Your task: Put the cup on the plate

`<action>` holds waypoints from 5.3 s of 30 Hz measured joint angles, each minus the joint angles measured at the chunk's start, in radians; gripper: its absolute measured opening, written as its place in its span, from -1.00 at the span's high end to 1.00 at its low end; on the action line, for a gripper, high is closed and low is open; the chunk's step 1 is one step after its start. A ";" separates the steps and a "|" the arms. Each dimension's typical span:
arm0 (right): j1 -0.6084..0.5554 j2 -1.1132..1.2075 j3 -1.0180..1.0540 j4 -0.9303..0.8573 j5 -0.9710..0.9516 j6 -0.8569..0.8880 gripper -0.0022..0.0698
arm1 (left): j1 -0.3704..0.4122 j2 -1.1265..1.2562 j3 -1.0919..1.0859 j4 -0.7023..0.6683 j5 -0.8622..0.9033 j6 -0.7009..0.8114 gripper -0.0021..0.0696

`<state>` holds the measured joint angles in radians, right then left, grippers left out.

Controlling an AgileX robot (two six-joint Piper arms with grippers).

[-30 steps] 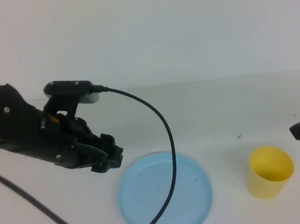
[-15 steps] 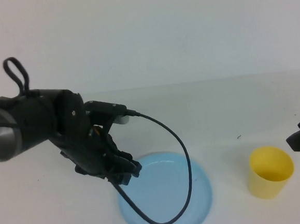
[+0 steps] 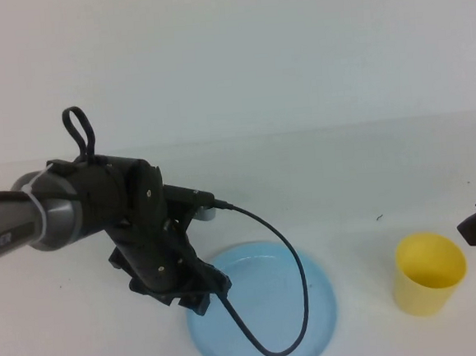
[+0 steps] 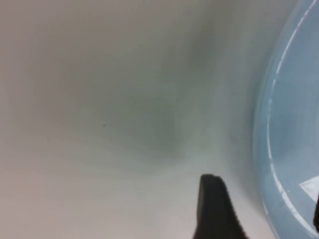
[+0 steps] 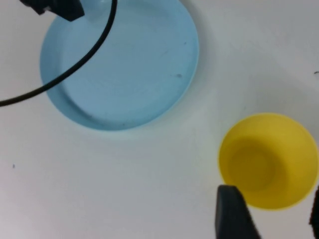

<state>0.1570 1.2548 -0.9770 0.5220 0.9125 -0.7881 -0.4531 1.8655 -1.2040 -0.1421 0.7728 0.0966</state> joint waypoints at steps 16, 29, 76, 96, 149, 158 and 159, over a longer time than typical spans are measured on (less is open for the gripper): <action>0.000 0.000 0.000 -0.012 -0.023 0.004 0.00 | 0.000 0.050 -0.004 0.034 -0.020 0.034 0.94; 0.000 0.000 0.000 -0.016 -0.037 0.008 0.00 | -0.002 0.051 -0.200 -0.177 0.038 0.154 0.94; 0.043 0.507 -0.155 -0.240 -0.132 0.240 0.09 | -0.019 -0.665 -0.160 0.056 -0.106 0.217 0.94; 0.123 0.486 -0.506 -0.296 0.168 0.391 0.85 | -0.019 -1.247 0.514 0.675 -0.324 -0.178 0.94; 0.436 0.616 -0.561 -0.440 0.031 0.608 -0.13 | -0.019 -1.344 0.690 1.294 -0.305 -0.904 0.94; 0.436 0.260 -0.555 -0.501 0.040 0.610 0.02 | -0.019 -1.344 0.700 1.294 -0.388 -0.904 0.94; 0.436 0.217 -0.541 -0.505 0.040 0.610 0.07 | -0.019 -1.346 0.708 1.297 -0.408 -0.904 0.94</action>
<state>0.5931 1.4716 -1.5180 0.0169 0.9526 -0.1777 -0.4725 0.5193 -0.4961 1.1545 0.3651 -0.8070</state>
